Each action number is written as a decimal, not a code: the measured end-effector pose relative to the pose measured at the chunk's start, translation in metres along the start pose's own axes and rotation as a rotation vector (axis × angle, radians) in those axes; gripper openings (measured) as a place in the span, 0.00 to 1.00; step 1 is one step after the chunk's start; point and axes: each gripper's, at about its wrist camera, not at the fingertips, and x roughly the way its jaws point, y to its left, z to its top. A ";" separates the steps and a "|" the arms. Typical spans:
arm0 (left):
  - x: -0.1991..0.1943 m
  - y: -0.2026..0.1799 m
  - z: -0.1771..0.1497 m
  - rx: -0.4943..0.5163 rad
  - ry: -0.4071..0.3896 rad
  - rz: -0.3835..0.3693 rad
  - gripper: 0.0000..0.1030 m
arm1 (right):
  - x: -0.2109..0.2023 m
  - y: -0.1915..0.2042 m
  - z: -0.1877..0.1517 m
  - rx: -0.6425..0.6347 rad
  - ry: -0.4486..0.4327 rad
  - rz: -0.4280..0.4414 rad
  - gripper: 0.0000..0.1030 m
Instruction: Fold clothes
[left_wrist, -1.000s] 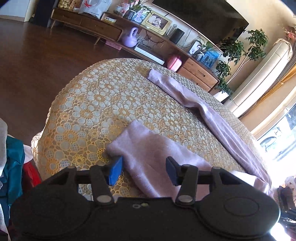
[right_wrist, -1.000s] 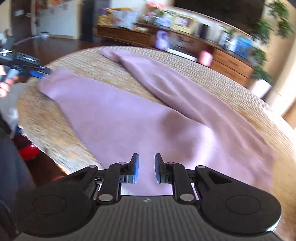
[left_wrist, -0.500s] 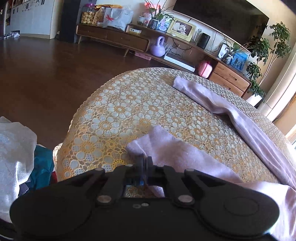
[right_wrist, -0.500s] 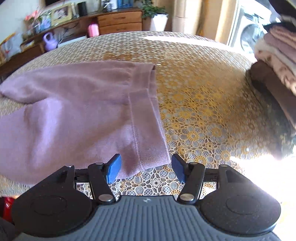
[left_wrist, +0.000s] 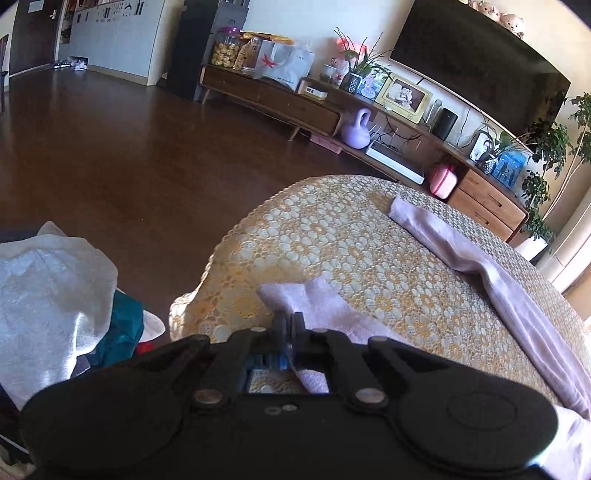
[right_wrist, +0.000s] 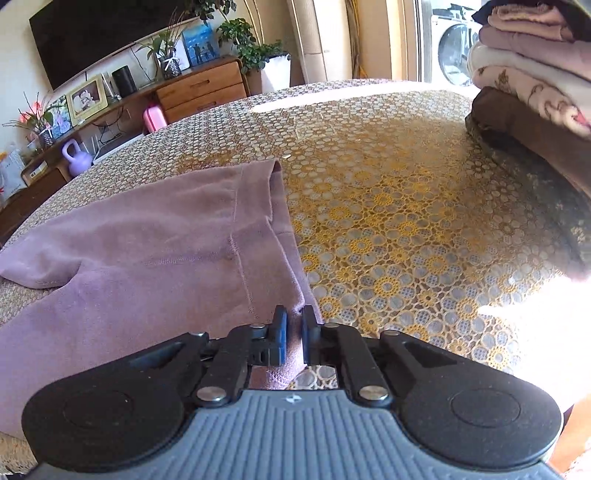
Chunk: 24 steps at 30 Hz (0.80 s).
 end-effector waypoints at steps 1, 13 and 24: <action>-0.004 0.000 -0.004 0.012 0.004 0.006 0.62 | -0.001 -0.002 0.000 -0.009 -0.005 -0.009 0.06; -0.045 -0.017 -0.040 0.127 0.058 -0.031 0.66 | 0.002 -0.040 0.001 -0.151 -0.019 -0.249 0.00; -0.055 -0.018 -0.042 0.113 0.035 -0.028 0.79 | -0.034 -0.053 -0.006 -0.061 -0.026 0.034 0.05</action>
